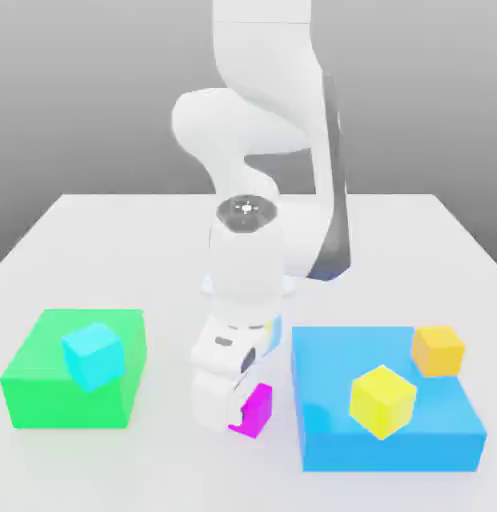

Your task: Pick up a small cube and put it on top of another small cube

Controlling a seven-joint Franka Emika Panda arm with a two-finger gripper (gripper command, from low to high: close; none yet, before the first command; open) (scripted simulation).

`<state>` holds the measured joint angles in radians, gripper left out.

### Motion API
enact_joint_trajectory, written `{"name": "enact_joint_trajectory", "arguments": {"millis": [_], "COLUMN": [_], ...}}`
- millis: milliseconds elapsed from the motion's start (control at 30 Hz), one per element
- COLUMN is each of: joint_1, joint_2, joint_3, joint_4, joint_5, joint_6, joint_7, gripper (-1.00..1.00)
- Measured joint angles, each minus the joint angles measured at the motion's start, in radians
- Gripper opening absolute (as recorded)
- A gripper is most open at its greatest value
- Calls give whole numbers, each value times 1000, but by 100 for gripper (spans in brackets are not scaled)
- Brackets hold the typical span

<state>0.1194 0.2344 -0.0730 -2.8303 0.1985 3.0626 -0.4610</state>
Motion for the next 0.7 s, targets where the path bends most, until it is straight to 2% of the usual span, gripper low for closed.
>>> {"name": "enact_joint_trajectory", "arguments": {"millis": [133,267,633,700], "joint_1": [45,39,-204,-234], "joint_2": [-123,-250,-517,-524], "joint_3": [-75,-98,-283,-311], "joint_4": [-23,-34,160,179], "joint_5": [-117,-201,-337,-347], "joint_6": [-97,-213,-661,-689], "joint_7": [85,137,10,-13], "gripper": [-100,-100,-100,-100]}}
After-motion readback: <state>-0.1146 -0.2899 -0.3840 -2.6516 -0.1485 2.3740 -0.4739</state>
